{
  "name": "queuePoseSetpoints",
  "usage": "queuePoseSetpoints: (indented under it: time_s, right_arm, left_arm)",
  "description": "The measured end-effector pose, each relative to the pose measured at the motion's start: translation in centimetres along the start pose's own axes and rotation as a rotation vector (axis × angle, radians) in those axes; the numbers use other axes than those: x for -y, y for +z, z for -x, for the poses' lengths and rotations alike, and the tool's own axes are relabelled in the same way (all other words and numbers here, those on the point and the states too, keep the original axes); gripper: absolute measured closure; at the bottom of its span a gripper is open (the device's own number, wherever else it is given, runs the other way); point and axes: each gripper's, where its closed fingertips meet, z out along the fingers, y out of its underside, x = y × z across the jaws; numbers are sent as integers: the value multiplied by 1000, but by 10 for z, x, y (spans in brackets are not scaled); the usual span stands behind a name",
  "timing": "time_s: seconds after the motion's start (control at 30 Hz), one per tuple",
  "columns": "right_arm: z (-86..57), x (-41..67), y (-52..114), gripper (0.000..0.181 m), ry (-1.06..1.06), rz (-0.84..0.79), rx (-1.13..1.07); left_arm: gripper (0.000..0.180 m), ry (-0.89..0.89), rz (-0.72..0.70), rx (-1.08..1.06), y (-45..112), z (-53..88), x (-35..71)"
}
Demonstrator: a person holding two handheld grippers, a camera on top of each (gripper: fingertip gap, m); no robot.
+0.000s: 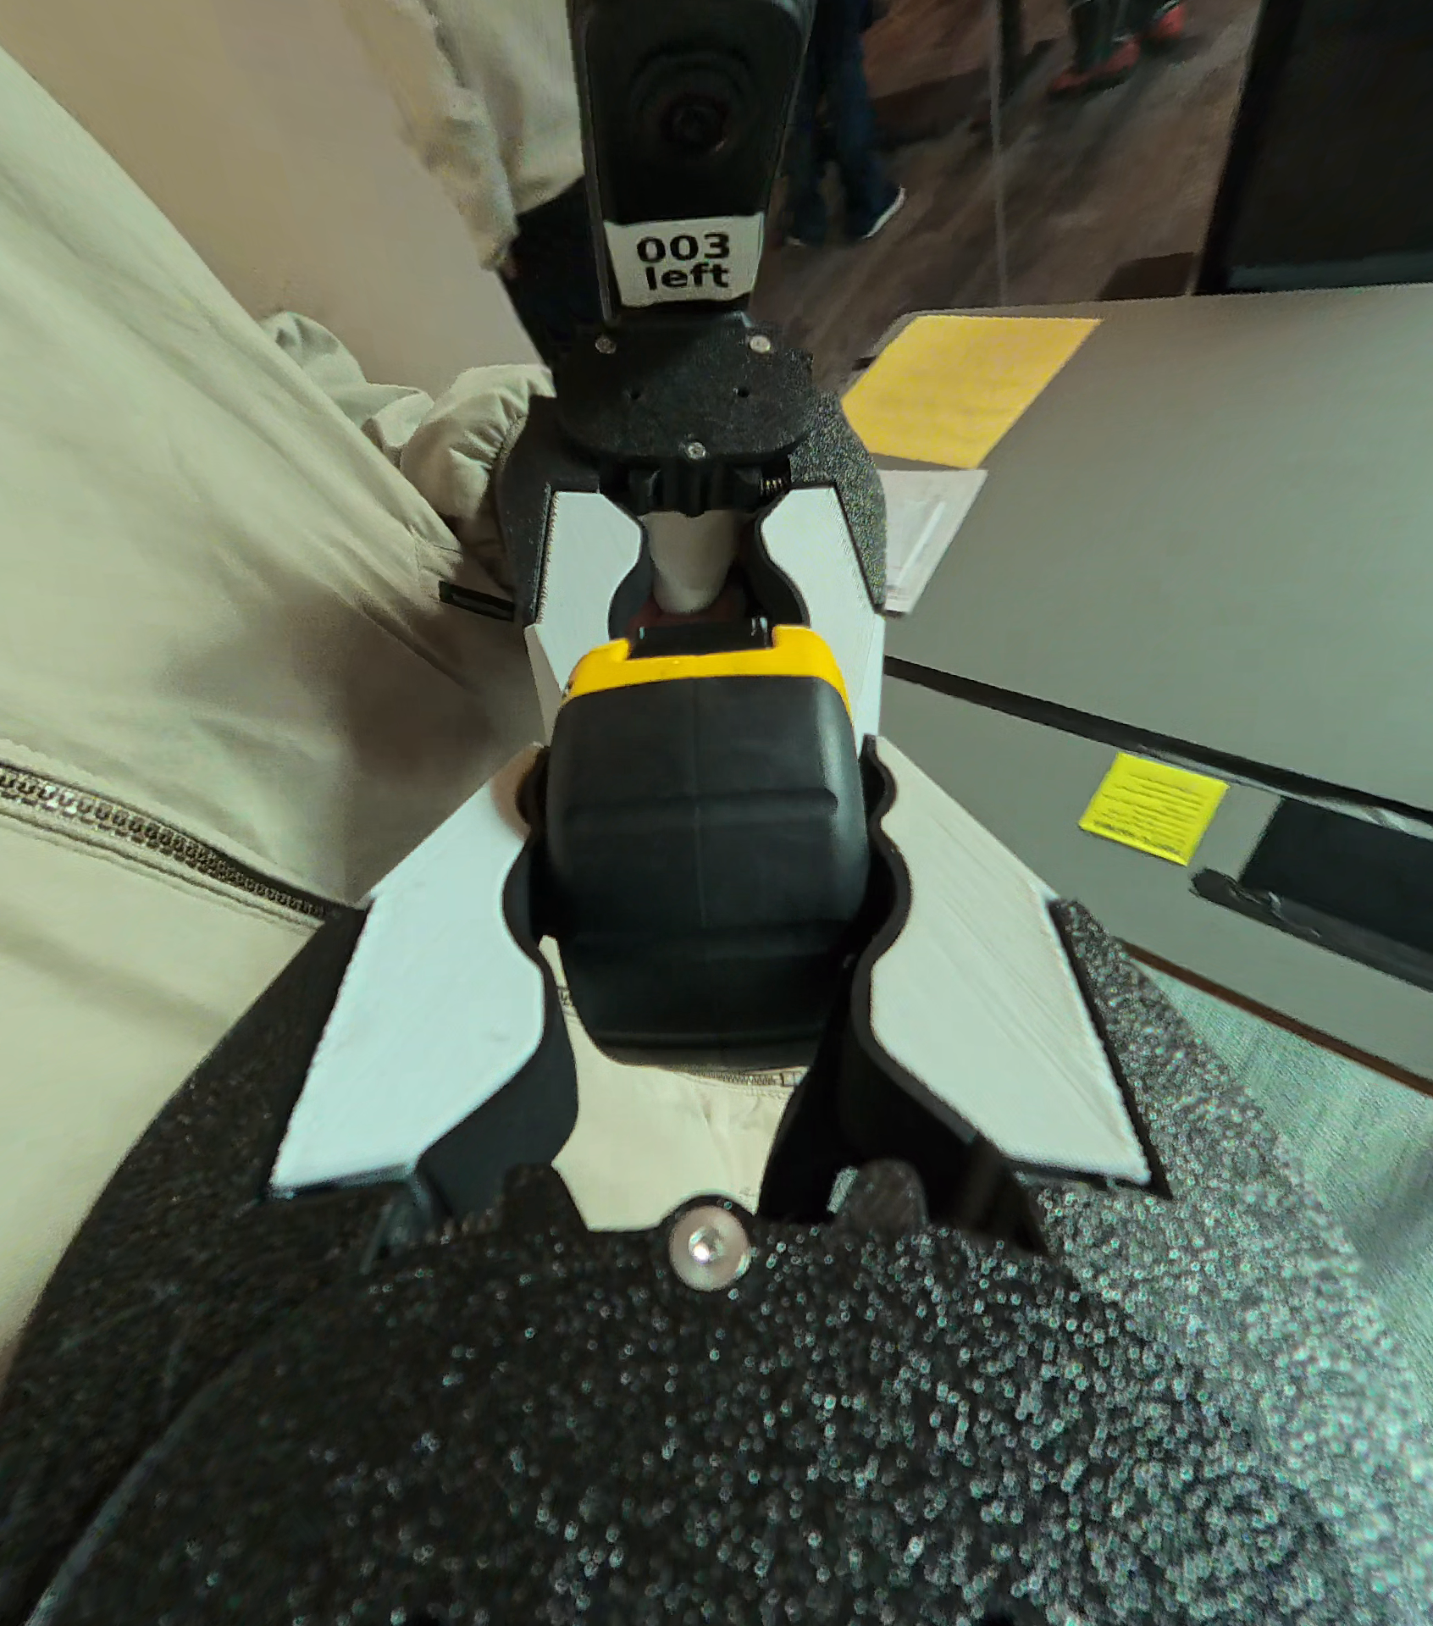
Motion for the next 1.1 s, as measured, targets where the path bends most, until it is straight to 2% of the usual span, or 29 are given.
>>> queuePoseSetpoints:
  time_s: [0.17,0.37,0.6,0.8,0.97,1.1]
  right_arm:
    - [-49,-53,-90,113,53,-21,-46]
    - [-99,-100,-181,113,178,-45,87]
    - [-182,-117,-250,113,212,-12,167]
    - [-300,-87,-314,113,188,19,57]
    - [-396,-38,-400,113,182,-14,-88]
    - [-469,-11,-474,113,183,-71,-197]
  left_arm:
    - [123,13,103,-60,104,40,19]
    - [123,-167,127,-54,205,78,44]
    - [123,-218,165,-8,275,155,85]
    - [123,-123,106,-64,317,262,157]
    - [123,-68,48,-182,362,347,257]
    - [124,4,78,-274,408,410,327]
